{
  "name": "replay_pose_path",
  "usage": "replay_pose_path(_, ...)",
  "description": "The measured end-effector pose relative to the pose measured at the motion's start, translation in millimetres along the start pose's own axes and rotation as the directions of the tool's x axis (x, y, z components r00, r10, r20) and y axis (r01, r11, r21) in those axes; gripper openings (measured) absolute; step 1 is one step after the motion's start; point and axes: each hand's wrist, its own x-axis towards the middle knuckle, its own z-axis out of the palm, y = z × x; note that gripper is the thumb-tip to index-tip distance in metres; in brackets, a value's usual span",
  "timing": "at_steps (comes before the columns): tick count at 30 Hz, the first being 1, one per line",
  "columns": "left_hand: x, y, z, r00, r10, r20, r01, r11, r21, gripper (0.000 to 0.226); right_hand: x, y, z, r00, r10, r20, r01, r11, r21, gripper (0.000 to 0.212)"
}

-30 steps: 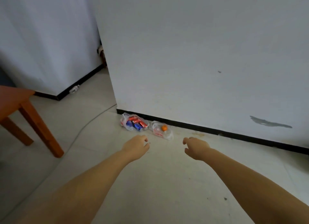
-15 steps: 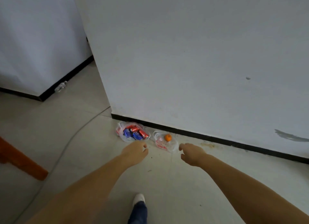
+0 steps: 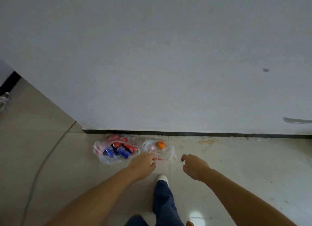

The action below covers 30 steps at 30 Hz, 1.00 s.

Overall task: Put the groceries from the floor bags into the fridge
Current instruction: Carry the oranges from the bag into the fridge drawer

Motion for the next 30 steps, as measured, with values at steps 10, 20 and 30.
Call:
replay_pose_path(10,253,-148,142,0.964,0.253,0.086,-0.267,0.902,0.34,0.029,273,40,131,1.0,-0.02,0.017,0.019,0.997,0.074,0.032)
replay_pose_path(20,503,-248,270,0.88,0.339,0.334,-0.476,0.627,0.617,0.05,494,97,288,0.954,-0.253,-0.159,0.236,0.964,-0.119,0.036)
replay_pose_path(30,548,-247,298,0.963,0.145,0.226,-0.212,0.927,0.31,0.074,555,99,298,0.942,-0.314,-0.117,0.274,0.923,-0.269,0.061)
